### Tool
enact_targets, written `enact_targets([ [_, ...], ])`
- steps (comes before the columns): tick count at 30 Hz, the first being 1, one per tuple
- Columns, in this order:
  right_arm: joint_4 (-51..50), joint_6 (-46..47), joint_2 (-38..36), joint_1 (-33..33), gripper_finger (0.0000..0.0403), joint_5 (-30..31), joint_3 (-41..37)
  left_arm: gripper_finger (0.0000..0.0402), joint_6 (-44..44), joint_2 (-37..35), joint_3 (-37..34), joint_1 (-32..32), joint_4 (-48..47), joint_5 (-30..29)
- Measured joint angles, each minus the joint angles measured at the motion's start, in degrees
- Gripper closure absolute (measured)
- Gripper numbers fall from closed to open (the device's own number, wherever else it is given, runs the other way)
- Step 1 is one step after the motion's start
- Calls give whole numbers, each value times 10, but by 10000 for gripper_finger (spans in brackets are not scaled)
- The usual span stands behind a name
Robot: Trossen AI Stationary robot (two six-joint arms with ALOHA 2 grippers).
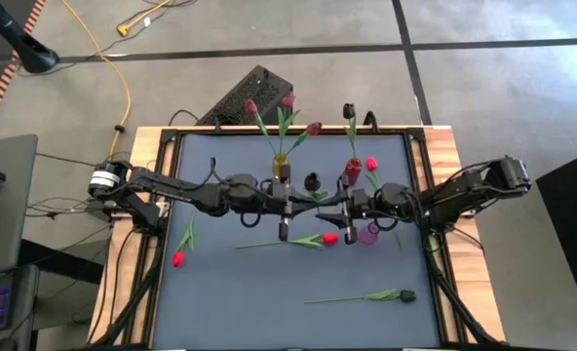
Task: Sort flowers into vase by color
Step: Put the left black flower into the red vase
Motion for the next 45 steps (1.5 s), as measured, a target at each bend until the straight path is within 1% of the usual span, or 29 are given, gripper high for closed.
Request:
enact_targets([
  [3, -14, 11, 0, -6, 206, 0, 0, 401, -15, 0, 0, 4, -38, 0],
  [6, -30, 11, 0, -9, 185, 0, 0, 401, -26, 0, 0, 9, -63, -5],
  [9, -44, 17, 0, -10, 179, 0, 2, 401, -31, 0, 0, 11, -62, -7],
  [12, -71, 21, 0, -14, 181, 0, 16, 401, -31, 0, 0, 11, -62, -9],
  [19, -163, 16, 0, -17, 211, 14, 66, 401, -31, 0, 0, 12, -65, -10],
  [25, -228, 15, 0, -17, 247, 14, 86, 401, -31, 0, 0, 12, -83, -11],
  [32, -237, 15, 0, -17, 281, 14, 87, 401, -31, 0, 0, 12, -107, -40],
  [41, -238, 5, 0, -21, 297, 16, 87, 401, -31, 0, 0, 12, -108, -40],
  [45, -247, 2, 0, -26, 317, 16, 87, 401, -31, 0, 0, 12, -108, -40],
])
